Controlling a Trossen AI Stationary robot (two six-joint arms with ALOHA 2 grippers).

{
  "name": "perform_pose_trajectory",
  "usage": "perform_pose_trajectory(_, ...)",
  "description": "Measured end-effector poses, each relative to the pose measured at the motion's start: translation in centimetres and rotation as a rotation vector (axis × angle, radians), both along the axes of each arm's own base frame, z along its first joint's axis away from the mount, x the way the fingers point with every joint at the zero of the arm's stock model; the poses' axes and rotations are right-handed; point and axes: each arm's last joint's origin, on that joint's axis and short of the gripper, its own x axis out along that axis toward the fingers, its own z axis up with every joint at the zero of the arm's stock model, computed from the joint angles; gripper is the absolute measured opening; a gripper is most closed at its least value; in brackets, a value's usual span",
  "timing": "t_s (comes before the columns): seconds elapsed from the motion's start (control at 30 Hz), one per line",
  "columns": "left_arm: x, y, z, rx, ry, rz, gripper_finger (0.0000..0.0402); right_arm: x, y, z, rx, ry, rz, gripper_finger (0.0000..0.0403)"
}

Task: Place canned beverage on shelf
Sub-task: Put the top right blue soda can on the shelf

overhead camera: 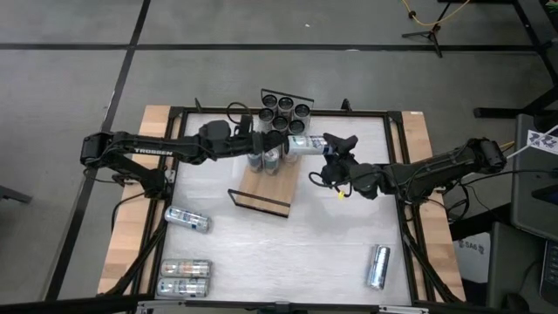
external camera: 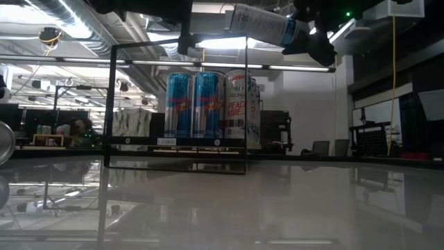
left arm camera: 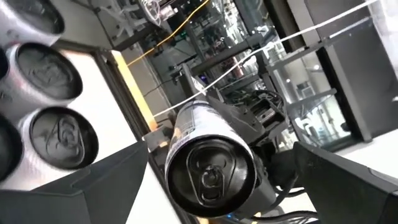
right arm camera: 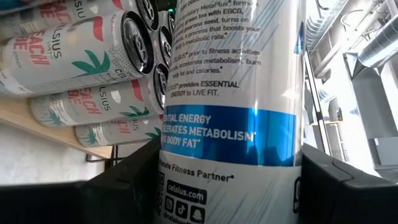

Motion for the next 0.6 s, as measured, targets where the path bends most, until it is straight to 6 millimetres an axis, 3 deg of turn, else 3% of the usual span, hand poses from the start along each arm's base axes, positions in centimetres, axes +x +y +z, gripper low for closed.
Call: perform_pose_trajectory(0.6,0.14,-0.86,-0.23,-0.229,-0.033,-0.026,0.0390,0.33,0.18,0.74,-0.070,0.027,0.093,0.0255)
